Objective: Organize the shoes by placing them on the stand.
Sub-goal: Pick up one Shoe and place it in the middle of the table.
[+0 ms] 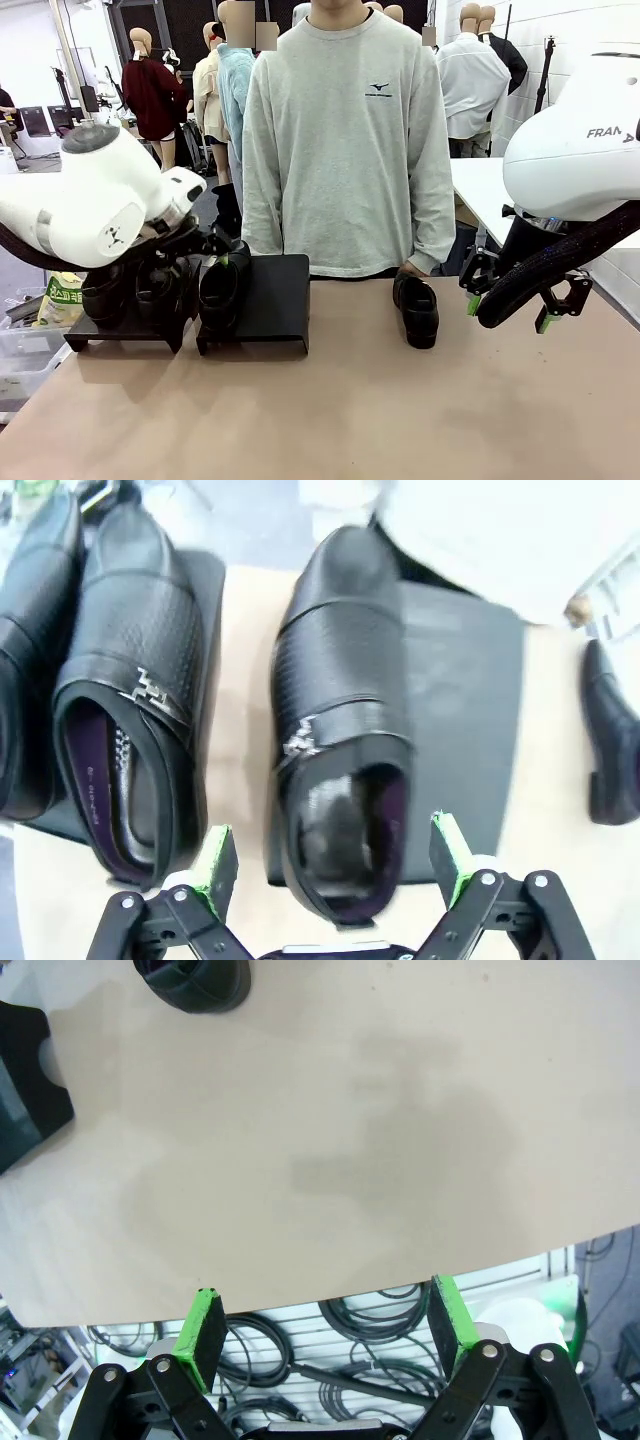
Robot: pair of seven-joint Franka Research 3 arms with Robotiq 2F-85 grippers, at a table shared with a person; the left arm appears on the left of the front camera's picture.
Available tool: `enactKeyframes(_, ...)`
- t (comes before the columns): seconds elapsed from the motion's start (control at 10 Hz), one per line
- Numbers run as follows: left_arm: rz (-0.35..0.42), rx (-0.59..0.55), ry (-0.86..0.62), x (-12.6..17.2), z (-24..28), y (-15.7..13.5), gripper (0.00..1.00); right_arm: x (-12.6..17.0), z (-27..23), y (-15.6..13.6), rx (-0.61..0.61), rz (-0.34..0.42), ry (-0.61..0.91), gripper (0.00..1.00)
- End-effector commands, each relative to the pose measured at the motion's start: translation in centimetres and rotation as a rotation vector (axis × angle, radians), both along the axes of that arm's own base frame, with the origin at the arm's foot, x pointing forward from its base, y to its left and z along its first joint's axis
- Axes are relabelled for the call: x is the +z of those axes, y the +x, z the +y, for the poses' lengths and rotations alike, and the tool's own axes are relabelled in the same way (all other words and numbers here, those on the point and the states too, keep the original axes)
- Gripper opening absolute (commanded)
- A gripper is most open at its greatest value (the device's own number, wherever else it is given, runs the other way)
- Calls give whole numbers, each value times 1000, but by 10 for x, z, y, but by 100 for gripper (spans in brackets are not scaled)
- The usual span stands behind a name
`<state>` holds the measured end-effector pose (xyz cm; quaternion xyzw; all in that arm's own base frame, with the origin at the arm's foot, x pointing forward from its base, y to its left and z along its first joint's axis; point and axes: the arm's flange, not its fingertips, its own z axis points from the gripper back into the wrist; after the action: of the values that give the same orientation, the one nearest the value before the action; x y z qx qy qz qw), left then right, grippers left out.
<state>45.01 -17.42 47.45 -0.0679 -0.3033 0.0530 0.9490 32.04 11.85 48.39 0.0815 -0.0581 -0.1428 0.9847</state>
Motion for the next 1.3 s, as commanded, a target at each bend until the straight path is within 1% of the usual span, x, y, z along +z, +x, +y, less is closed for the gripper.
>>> enactKeyframes(0.0, -33, -57, -20, 21, -7, -35, 100, 0, -1, 0, 12, 2, -1, 100)
enactKeyframes(0.1, 17, -98, -45, 25, -15, -48, 100, 0, -1, 0, 12, 2, -1, 100)
enactKeyframes(0.2, 167, -147, -57, 17, -30, -62, 100, 0, -1, 0, 12, 2, -1, 100)
enactKeyframes(0.3, 316, -200, 10, 0, -44, -75, 100, 0, -1, 0, 12, 2, -1, 100)
enactKeyframes(0.4, 417, -249, 46, -9, -56, -89, 100, 0, -1, 0, 12, 2, -1, 100)
enactKeyframes(0.5, 479, -282, 78, -16, -66, -104, 100, 0, -1, 0, 12, 2, -1, 100)
enactKeyframes(0.7, 542, -332, 126, -35, -79, -118, 100, 0, -1, 0, 12, 2, -1, 100)
enactKeyframes(0.8, 546, -326, 122, -37, -78, -121, 100, 0, -1, 0, 12, 2, -1, 100)
enactKeyframes(0.9, 532, -298, 97, -36, -74, -121, 100, 0, -1, 0, 12, 2, -1, 100)
enactKeyframes(1.0, 492, -248, 67, -37, -68, -113, 100, 0, 0, 0, 0, 0, -1, 100)
enactKeyframes(1.1, 555, -301, 125, -42, -80, -126, 100, 5, 21, 11, 66, 25, -42, 100)
enactKeyframes(1.2, 555, -301, 125, -42, -80, -126, 100, 6, 40, 36, 105, 51, -45, 100)
